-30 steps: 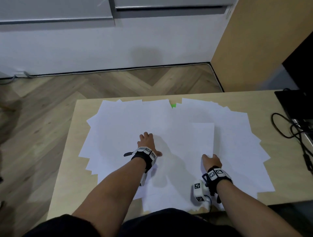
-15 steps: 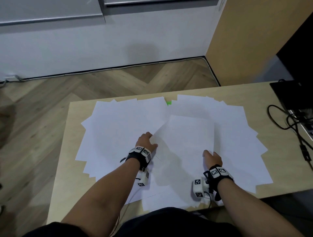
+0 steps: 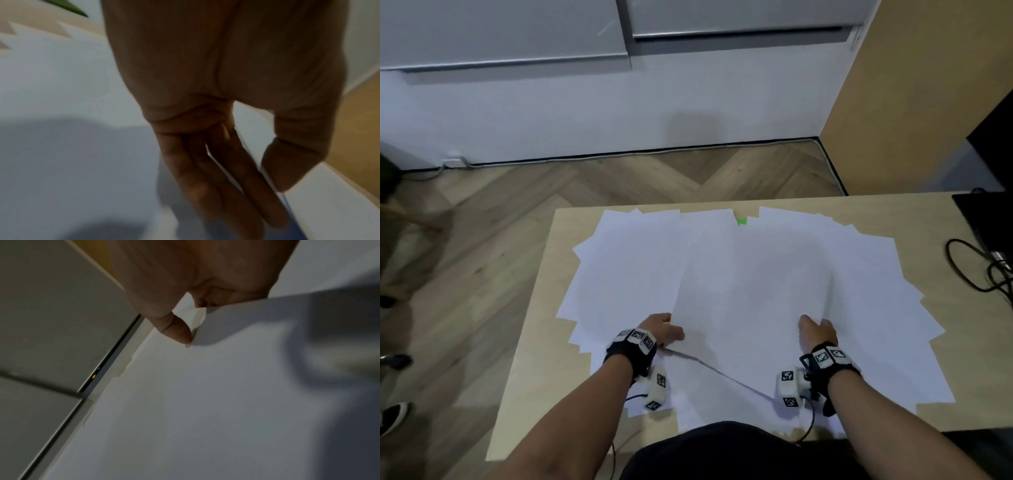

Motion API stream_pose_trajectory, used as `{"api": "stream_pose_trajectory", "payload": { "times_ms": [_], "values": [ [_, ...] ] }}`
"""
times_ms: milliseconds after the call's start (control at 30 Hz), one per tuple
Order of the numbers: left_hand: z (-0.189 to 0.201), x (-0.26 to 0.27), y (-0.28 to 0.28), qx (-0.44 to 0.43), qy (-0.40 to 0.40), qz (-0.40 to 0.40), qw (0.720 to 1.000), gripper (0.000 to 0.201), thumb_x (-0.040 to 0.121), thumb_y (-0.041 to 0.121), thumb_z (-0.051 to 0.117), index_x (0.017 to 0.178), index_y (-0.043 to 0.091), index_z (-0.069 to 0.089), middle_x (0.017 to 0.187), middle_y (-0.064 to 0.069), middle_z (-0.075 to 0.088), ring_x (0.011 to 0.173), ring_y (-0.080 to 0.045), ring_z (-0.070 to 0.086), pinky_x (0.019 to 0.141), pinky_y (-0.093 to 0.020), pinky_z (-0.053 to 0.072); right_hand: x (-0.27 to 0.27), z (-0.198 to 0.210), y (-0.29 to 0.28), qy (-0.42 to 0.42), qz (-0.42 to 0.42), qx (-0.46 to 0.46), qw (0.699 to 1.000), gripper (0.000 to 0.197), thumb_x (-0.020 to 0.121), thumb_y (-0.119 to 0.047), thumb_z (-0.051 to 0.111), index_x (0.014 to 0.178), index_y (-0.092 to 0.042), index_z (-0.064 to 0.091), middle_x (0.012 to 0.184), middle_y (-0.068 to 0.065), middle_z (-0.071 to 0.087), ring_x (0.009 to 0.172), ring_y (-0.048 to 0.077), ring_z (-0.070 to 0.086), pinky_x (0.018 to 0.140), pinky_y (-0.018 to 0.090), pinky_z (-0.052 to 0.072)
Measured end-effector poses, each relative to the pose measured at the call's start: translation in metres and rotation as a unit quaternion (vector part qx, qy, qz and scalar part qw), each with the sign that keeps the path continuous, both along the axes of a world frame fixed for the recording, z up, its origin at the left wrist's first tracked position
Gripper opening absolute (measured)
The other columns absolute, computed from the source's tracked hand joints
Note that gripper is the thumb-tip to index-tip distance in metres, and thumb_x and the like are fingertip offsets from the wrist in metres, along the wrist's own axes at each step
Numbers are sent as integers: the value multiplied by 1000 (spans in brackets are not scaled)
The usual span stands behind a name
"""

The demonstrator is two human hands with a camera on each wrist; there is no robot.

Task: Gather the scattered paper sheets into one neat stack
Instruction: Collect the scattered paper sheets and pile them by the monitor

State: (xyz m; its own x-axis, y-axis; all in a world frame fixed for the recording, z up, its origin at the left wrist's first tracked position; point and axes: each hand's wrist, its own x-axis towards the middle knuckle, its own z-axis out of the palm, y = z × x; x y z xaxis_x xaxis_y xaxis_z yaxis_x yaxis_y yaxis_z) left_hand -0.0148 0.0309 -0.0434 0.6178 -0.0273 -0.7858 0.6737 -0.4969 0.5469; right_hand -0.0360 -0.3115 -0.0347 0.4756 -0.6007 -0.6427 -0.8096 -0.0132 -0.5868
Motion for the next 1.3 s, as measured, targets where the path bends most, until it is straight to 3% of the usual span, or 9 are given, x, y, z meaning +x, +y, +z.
{"api": "stream_pose_trajectory", "payload": {
  "times_ms": [100, 233, 333, 500, 633, 800, 933, 1133, 1300],
  "values": [
    [1, -5, -7, 4, 7, -84, 996, 29, 64, 24, 77, 91, 18, 69, 91, -4, 70, 86, -24, 67, 71, -31, 56, 8, 0, 16, 4, 75, -19, 997, 62, 87, -23, 56, 145, -10, 37, 135, 16, 53, 107, 32, 56, 81, 30, 42],
    [2, -1, -20, -2, -52, 36, 998, 48, 76, 34, 79, 115, 16, 56, 109, -4, 62, 96, -24, 61, 82, -31, 47, 14, 2, 29, 24, 191, -38, 981, 62, 93, -18, 53, 150, -12, 29, 145, 16, 46, 124, 34, 50, 88, 29, 39],
    [8, -2, -32, 44, -93, 44, 994, 66, 84, 46, 69, 138, 22, 41, 125, -1, 56, 108, -25, 61, 85, -29, 44, 15, -1, 33, 5, 252, -39, 967, 52, 91, -14, 53, 142, -14, 42, 133, 10, 58, 114, 29, 56, 91, 28, 42],
    [16, -7, -48, 66, -52, -75, 994, 52, 82, 22, 63, 132, 17, 49, 123, -2, 58, 105, -25, 60, 87, -30, 50, 19, -2, 36, -33, 315, -39, 948, 39, 91, -17, 58, 130, -15, 55, 121, 7, 64, 95, 23, 57, 83, 25, 43],
    [15, -8, -51, 51, -57, -32, 997, 77, 66, 40, 78, 132, 17, 45, 125, -3, 59, 107, -24, 60, 91, -34, 50, 22, -6, 36, -26, 339, -67, 938, 31, 90, -11, 55, 120, -13, 61, 109, 14, 64, 81, 23, 57, 69, 23, 42],
    [10, -9, -57, 96, -58, -22, 993, 71, 88, 49, 63, 143, 10, 42, 143, -7, 50, 127, -27, 52, 102, -35, 43, 22, -9, 34, 14, 362, -93, 927, 4, 91, -10, 52, 95, -11, 50, 82, 1, 50, 82, 24, 48, 71, 25, 37],
    [10, -10, -56, 89, -64, 23, 994, 54, 84, 60, 61, 108, 11, 60, 111, -9, 65, 99, -26, 63, 100, -40, 49, 18, -3, 33, -1, 337, -60, 940, 26, 91, -13, 58, 116, -17, 54, 107, 0, 56, 104, 23, 56, 83, 22, 37],
    [-3, -15, -59, -78, -52, 192, 977, 104, 54, 46, 92, 142, 16, 45, 146, -5, 47, 125, -28, 55, 103, -47, 45, 20, -2, 36, -20, 353, -43, 934, 37, 90, -5, 57, 126, -11, 59, 122, 7, 65, 105, 22, 59, 84, 20, 38],
    [16, -7, -54, -85, -114, 180, 973, 27, 65, 14, 76, 91, 18, 74, 96, -4, 76, 96, -30, 70, 91, -46, 56, 21, -1, 35, -47, 297, -31, 953, 38, 86, -4, 59, 122, -15, 62, 116, 3, 66, 99, 17, 57, 86, 21, 41]
  ]
}}
